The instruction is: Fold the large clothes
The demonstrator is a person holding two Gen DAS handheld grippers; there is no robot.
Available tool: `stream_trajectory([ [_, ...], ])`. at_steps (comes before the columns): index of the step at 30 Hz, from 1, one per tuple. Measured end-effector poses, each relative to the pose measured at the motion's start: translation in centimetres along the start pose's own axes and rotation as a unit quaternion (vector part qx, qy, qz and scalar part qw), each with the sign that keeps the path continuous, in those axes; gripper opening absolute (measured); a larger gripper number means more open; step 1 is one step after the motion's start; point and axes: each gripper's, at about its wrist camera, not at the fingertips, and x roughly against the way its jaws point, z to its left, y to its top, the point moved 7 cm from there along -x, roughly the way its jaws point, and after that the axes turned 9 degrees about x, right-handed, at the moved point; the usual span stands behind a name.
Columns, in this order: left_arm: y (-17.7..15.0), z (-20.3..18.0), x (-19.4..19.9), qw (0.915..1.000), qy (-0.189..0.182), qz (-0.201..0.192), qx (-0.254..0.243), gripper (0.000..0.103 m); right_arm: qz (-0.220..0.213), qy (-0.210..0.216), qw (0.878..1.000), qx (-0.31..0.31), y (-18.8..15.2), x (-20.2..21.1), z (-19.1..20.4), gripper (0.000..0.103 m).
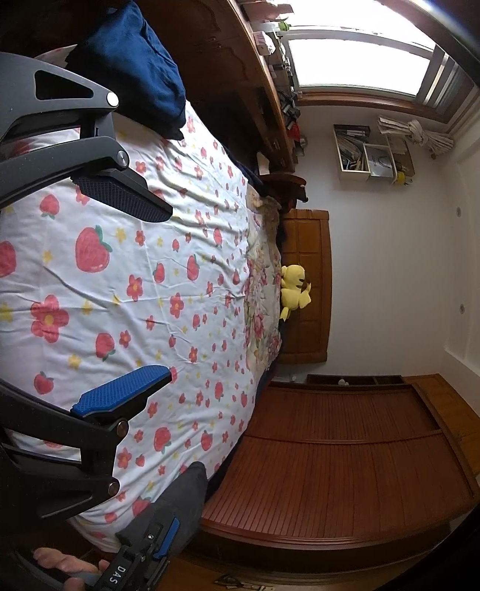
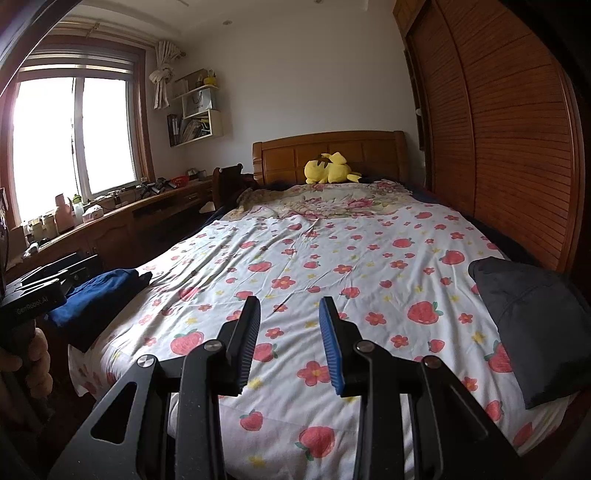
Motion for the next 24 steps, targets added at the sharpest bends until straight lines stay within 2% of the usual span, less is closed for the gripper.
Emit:
stream_trajectory([
  [24, -0.16, -0.09, 0.18, 0.9999, -0.004, 0.006, -0.014, 0.082, -0.001, -0.002, 1.000, 0.000, -0.03, 0.04, 0.05, 0.034],
])
